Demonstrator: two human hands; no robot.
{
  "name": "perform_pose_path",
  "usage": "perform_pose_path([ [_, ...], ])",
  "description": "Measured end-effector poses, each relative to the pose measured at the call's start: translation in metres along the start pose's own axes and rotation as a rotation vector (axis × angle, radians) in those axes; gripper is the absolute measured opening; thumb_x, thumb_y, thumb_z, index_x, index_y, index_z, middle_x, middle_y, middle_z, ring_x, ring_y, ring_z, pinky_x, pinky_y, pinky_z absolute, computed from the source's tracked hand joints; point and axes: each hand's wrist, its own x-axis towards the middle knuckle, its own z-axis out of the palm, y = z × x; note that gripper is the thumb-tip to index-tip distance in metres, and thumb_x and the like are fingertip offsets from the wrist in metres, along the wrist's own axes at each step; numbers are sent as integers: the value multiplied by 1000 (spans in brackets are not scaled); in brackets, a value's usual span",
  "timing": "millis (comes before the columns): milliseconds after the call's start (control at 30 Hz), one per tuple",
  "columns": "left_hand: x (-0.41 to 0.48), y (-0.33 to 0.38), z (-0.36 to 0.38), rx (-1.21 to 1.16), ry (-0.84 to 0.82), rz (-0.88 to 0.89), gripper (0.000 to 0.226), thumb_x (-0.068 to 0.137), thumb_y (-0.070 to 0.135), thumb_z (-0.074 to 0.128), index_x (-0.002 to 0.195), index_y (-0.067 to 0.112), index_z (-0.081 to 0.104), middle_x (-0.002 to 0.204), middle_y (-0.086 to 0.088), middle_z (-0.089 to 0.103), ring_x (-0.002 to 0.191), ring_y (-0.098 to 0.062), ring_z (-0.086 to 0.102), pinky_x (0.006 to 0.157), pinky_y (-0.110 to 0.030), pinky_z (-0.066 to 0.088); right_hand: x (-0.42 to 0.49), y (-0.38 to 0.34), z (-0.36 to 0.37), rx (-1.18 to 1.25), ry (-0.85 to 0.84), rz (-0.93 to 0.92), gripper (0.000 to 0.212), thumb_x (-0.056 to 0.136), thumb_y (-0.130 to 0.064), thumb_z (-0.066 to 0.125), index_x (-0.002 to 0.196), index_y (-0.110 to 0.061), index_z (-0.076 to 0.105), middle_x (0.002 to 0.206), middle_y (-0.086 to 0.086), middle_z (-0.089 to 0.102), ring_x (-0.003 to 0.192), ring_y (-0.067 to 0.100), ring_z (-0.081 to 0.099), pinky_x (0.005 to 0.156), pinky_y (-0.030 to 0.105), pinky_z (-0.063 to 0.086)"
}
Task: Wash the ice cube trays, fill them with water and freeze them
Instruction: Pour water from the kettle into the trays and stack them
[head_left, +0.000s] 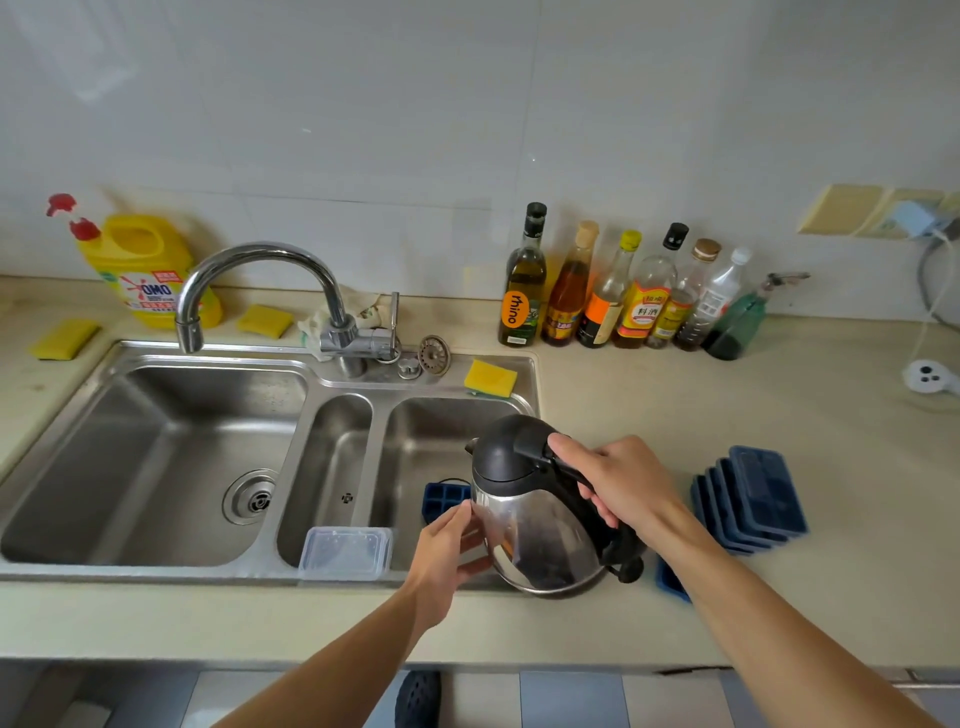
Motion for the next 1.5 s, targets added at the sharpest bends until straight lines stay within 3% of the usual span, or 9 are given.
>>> perform_pose_path([
  [467, 5, 15, -20, -1, -27, -61, 41, 107, 30, 45, 80, 12, 70, 109, -13, 76, 106, -31, 71, 79, -36, 61, 22, -24, 20, -68, -50, 11, 64, 92, -61, 62, 55, -10, 60, 43, -1, 54, 35, 13, 47, 48, 24, 47],
  [767, 7, 19, -22, -7, -70, -76, 44, 108, 28, 41, 79, 11, 70, 108, -16, 75, 100, -29, 74, 77, -33, 60, 28, -27, 23, -105, -45, 27, 67, 91, -65, 58, 55, -9, 61, 42, 1, 53, 36, 16, 47, 56, 31, 49],
  [1067, 5, 18, -25, -4, -129, -60, 49, 108, 28, 35, 78, 7, 66, 109, -20, 75, 96, -30, 75, 76, -28, 59, 27, -30, 26, -105, -51, 42, 65, 93, -62, 59, 54, -10, 60, 41, -1, 53, 35, 15, 46, 53, 29, 48],
  [1500, 3, 17, -24, 30, -69, -90, 49, 109, 29, 38, 78, 12, 71, 109, -13, 76, 100, -26, 75, 79, -31, 59, 28, -30, 27, -125, -58, 46, 66, 93, -63, 59, 55, -9, 61, 41, -1, 53, 34, 14, 46, 54, 29, 48],
])
